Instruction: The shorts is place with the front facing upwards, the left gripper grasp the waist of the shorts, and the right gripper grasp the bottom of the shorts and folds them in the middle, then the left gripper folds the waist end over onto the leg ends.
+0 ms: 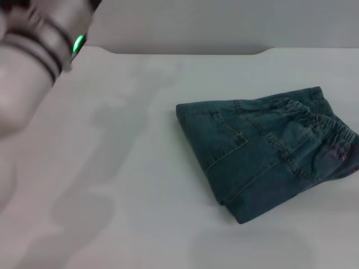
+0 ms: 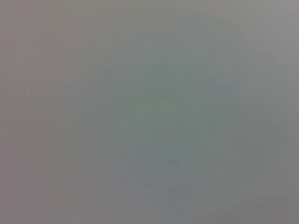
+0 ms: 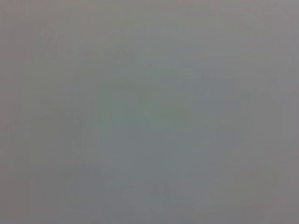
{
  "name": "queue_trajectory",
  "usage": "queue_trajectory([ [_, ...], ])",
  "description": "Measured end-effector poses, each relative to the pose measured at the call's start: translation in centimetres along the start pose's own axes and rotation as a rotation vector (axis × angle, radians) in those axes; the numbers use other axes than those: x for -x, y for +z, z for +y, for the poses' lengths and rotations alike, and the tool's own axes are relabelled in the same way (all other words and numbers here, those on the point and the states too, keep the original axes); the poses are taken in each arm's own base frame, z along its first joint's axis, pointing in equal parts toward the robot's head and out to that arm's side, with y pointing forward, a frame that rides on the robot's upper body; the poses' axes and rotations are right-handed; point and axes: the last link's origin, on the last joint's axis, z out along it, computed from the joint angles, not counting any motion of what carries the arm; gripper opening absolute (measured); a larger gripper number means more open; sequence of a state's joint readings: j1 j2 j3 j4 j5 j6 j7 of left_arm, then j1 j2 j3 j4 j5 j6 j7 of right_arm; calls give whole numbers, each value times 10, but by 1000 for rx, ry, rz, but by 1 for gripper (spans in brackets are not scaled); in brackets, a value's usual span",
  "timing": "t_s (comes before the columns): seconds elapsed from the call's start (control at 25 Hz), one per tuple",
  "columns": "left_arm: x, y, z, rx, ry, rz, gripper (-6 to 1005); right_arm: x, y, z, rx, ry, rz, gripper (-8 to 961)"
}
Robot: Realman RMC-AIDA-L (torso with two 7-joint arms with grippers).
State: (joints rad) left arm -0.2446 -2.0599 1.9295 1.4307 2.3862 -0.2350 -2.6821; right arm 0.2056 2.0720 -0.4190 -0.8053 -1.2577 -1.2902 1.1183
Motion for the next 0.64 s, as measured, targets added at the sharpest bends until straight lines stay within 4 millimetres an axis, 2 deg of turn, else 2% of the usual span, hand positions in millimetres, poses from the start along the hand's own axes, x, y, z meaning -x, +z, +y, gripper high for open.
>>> queue_trajectory([
  [0.28,42,-52,-14,-154,-75,148,832,-20,-37,-9,-188,-66,-126,92],
  [0.44,71,-71,-18,-183,-61,154,832,-28,-51,-8,-286,-117,-184,92],
  [0.64,92,-86,-19,-214,-64,137,832,-40,-59,-7,-381,-117,-194,92],
])
